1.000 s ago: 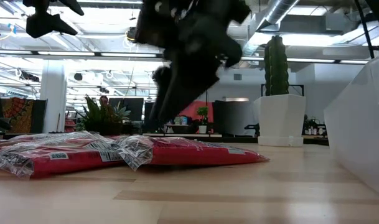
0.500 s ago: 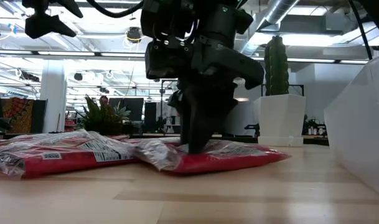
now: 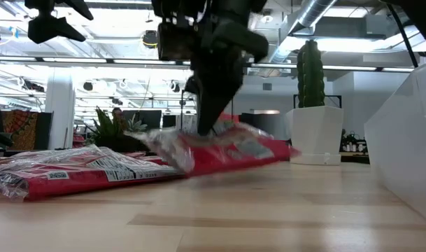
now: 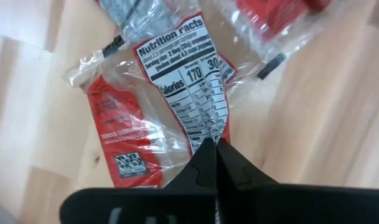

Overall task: Sort popcorn bags into baskets
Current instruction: Put the red popcorn bag into the transparent bin

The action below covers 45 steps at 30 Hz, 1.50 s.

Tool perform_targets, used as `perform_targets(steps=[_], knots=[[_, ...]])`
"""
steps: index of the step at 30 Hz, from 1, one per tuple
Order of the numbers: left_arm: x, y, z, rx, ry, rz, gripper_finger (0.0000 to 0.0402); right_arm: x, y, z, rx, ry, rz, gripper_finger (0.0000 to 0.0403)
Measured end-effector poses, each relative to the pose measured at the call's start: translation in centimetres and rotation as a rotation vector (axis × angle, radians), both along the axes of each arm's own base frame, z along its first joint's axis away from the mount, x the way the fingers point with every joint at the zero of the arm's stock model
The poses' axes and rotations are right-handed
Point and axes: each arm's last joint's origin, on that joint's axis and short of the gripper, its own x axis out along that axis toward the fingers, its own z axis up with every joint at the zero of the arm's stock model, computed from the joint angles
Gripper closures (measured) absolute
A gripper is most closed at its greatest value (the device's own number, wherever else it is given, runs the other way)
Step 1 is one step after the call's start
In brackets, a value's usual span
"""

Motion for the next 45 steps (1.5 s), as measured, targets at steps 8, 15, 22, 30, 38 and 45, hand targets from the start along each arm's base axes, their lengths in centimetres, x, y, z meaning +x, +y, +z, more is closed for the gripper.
perform_targets(steps=[8,15,22,30,38,45], knots=[[0.0,0.0,0.0,0.005,0.002,0.003,0.0148,-0.7,-1.4,4.8,0.034,-0.045,-0.113,0.0399],[0.0,0.0,0.0,0.011,0.004,0.014,0.0148,-4.4,-2.3,11.1,0.068,-0.111,-0.268,0.0400],[0.0,0.0,0.0,0.024,0.009,0.009,0.0148,-10.8,-0.1,14.0,0.060,-0.065,-0.553,0.0400],[0.0,0.1,0.1,0.030,0.004,0.017,0.0148,-16.7,6.5,13.3,0.168,0.011,-0.887,0.0397],[0.0,0.1,0.1,0.036,0.007,0.033,0.0148,-20.1,12.7,10.6,0.197,0.113,-1.092,0.0388],[-0.1,0.2,0.1,0.044,0.011,0.050,0.0148,-21.2,15.9,7.6,0.164,0.154,-1.249,0.0388]])
